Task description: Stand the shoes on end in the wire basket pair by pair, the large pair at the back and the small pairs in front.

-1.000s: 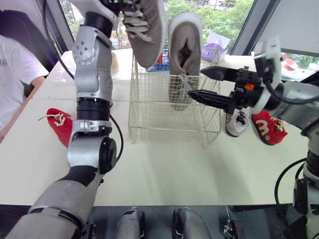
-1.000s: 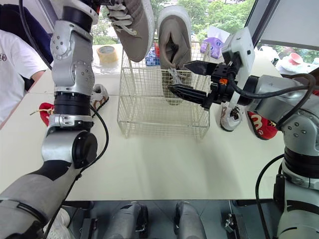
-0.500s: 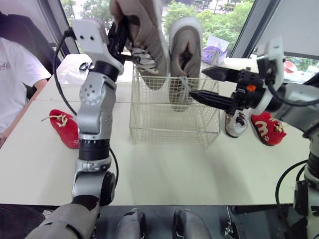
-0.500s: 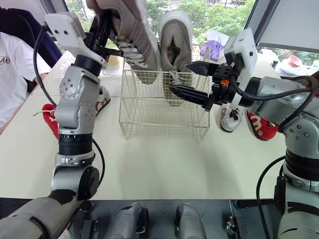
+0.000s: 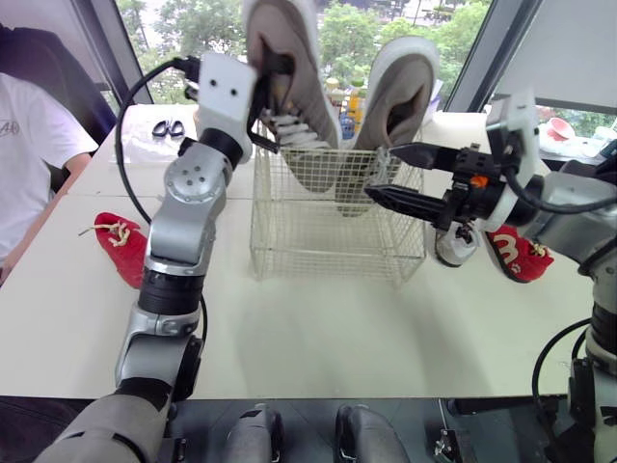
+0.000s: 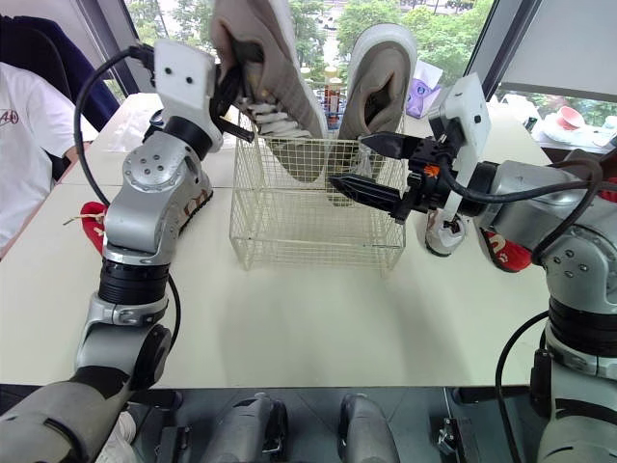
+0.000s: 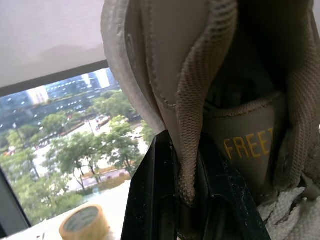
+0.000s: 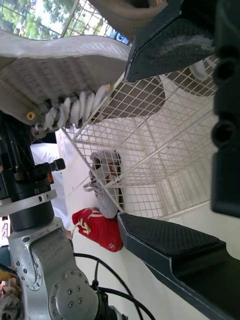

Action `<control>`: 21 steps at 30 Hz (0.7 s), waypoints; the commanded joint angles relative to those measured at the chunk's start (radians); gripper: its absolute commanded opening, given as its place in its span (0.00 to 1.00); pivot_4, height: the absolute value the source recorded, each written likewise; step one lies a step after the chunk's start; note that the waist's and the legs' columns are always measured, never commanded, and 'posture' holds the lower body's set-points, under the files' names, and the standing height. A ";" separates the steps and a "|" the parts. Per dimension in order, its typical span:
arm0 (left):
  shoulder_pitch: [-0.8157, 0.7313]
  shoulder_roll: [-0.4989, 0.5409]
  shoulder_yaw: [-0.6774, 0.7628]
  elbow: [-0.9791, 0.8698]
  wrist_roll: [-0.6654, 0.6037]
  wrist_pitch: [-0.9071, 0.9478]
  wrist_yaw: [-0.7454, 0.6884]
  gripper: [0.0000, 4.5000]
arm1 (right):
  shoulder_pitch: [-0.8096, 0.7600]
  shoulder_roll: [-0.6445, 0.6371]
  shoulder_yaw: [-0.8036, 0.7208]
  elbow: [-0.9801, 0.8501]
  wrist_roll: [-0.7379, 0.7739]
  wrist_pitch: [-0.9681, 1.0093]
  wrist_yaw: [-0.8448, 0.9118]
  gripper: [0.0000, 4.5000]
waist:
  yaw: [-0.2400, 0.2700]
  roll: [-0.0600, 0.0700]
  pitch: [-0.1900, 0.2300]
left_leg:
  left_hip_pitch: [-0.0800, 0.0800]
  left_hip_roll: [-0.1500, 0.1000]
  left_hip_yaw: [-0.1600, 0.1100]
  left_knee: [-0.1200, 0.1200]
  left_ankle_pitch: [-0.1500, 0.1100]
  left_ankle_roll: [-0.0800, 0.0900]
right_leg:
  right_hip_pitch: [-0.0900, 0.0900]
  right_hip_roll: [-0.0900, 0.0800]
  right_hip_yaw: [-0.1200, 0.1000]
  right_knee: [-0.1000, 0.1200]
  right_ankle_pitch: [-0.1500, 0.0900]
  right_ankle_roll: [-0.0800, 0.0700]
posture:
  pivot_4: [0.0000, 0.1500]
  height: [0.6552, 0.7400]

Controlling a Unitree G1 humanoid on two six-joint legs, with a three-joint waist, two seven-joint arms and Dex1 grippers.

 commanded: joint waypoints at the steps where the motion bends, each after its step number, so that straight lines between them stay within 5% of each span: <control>1: -0.031 0.048 -0.018 -0.008 0.040 -0.071 -0.058 0.01 | 0.009 -0.003 -0.028 -0.031 -0.002 -0.023 -0.005 1.00 | -0.002 0.000 0.000 | -0.001 0.000 0.000 0.000 0.000 0.000 | -0.001 0.000 0.000 0.000 0.000 0.000 | 1.00 1.00; 11: 0.066 -0.034 0.084 -0.065 -0.071 0.105 -0.027 0.01 | 0.035 0.003 -0.039 -0.030 0.004 -0.027 -0.023 1.00 | -0.004 0.002 0.000 | 0.000 0.001 0.002 -0.001 0.000 0.000 | -0.002 0.000 0.001 0.000 0.000 0.000 | 1.00 1.00; 18: 0.126 -0.078 0.222 -0.239 -0.229 0.216 -0.027 0.67 | 0.033 0.010 -0.048 -0.006 -0.006 -0.040 -0.041 1.00 | -0.001 0.002 0.000 | 0.000 0.001 0.001 0.000 0.000 0.000 | -0.002 0.000 0.001 0.000 0.000 0.000 | 1.00 1.00; 21: 0.181 -0.026 0.323 -0.379 -0.387 0.314 -0.097 0.67 | 0.026 0.023 -0.081 0.018 -0.007 -0.059 -0.066 1.00 | -0.004 0.002 0.000 | -0.001 0.001 0.001 -0.001 0.000 0.000 | -0.002 0.000 0.001 0.000 0.000 0.000 | 1.00 1.00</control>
